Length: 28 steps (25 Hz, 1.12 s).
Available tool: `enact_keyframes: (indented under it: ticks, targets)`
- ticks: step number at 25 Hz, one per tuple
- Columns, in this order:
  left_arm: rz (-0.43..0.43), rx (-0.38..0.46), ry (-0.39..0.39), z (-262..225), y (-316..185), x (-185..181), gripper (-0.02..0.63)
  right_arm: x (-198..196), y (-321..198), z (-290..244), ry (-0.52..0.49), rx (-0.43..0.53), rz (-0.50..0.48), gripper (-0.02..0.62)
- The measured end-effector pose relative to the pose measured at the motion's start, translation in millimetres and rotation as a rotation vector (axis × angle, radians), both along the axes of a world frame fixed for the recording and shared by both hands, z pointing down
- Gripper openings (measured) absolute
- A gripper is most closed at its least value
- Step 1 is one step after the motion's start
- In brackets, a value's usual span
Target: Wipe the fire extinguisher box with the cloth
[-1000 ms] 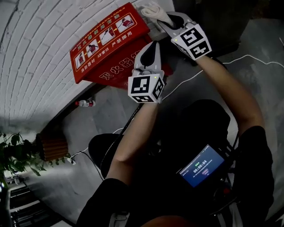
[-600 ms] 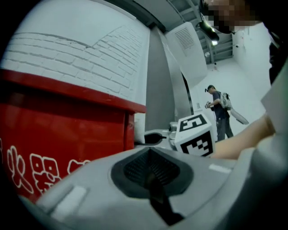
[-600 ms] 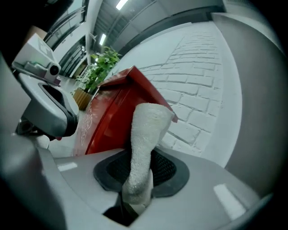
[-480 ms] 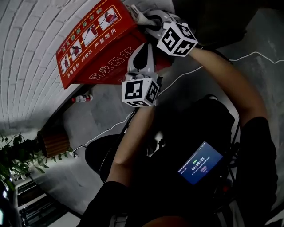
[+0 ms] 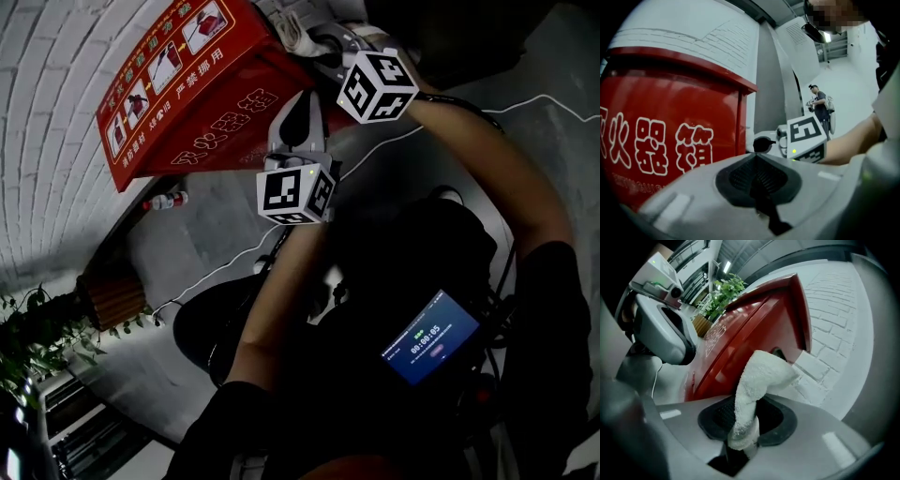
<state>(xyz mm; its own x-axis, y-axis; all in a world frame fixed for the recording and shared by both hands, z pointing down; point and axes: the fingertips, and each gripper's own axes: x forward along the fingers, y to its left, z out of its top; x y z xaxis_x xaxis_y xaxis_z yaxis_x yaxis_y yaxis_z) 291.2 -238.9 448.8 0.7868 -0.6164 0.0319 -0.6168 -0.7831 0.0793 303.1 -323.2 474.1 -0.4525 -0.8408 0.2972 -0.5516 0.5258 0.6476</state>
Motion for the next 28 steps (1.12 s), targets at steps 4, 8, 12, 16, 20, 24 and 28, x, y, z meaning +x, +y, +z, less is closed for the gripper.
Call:
enact_keyframes:
  ticks: [4, 8, 12, 16, 20, 24, 28]
  targets:
    - [-0.001, -0.022, -0.021, 15.9, 1.3, -2.1, 0.000, 0.4, 6.0, 30.8, 0.084, -0.047, -0.027, 0.086]
    - [0.013, -0.031, -0.038, 31.4, 4.8, -2.2, 0.000, 0.6, 10.2, 57.7, 0.155, -0.090, -0.051, 0.086]
    - [0.006, -0.064, -0.078, 53.4, 5.2, -4.4, 0.000, 0.4, 12.9, 86.5, 0.179, -0.136, -0.049, 0.086]
    - [0.002, -0.070, -0.098, 73.6, 3.5, -2.8, 0.000, 0.6, 9.9, 111.4, 0.188, -0.154, -0.043, 0.086]
    - [0.017, -0.099, -0.097, 96.2, 6.4, 3.3, -0.002, 3.4, 8.4, 134.9, 0.189, -0.174, -0.028, 0.087]
    - [0.035, -0.115, -0.104, 114.8, 6.9, 7.0, -0.002, 4.7, 11.1, 161.5, 0.193, -0.204, -0.019, 0.087]
    - [0.015, -0.159, -0.115, 139.8, 0.9, 4.2, -0.002, 3.9, 16.4, 191.3, 0.195, -0.242, -0.018, 0.087]
